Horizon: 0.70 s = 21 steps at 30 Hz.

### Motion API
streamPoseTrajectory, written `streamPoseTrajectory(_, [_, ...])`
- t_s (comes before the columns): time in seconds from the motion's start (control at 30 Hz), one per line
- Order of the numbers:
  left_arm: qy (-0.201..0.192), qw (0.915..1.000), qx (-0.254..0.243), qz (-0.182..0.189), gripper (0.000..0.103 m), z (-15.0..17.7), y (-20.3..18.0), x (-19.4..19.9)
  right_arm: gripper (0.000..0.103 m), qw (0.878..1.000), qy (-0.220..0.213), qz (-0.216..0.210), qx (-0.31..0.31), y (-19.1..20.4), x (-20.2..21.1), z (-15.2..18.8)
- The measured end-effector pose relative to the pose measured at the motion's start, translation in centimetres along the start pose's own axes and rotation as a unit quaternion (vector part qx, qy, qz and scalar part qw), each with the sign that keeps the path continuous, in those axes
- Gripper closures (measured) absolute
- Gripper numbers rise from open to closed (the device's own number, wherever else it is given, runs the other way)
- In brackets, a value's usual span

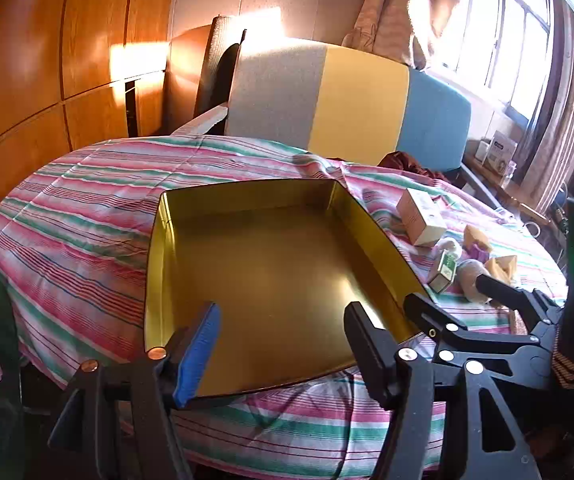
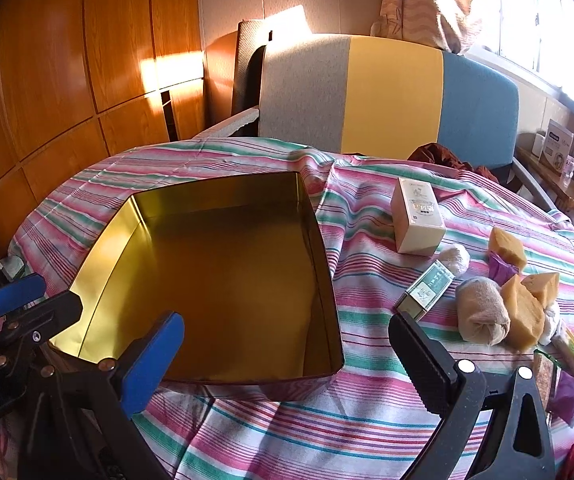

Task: Organize objects
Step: 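Move the left tool toward the green tea box on the cloth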

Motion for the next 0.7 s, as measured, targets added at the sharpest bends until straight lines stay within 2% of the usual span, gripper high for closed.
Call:
streamPoseTrajectory(0.2, [-0.004, 0.9997, -0.014, -0.02, 0.037, -0.5, -0.8, -0.4, 0.0, 1.0, 0.002, -0.005, -0.002, -0.5, 0.0, 0.0])
streamPoseTrajectory(0.37, [0.019, 0.9997, -0.018, 0.005, 0.037, -0.5, -1.1, -1.5, 0.0, 1.0, 0.004, 0.0, -0.01, -2.4, 0.3, -0.3])
streamPoseTrajectory(0.53, [0.032, 0.9983, -0.038, 0.031, 0.037, -0.8, -2.9, -2.2, 0.0, 0.999, 0.009, 0.019, -0.045, -6.9, 1.0, -0.4])
streamPoseTrajectory(0.7, [0.045, 0.9954, -0.069, 0.049, 0.036, -1.0, -5.1, -3.1, 0.0, 0.994, 0.014, 0.062, -0.084, -13.4, 2.5, -0.2])
Point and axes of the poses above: each gripper's, at about its wrist camera, not at the fingertips, and x roughly against the way its jaws point, y to its left, z to its underside, the point moved 6 cm from there along -x, roughly the way its jaws point, and after that the axes turned 1 degree about -z, right-handed, at the moved point
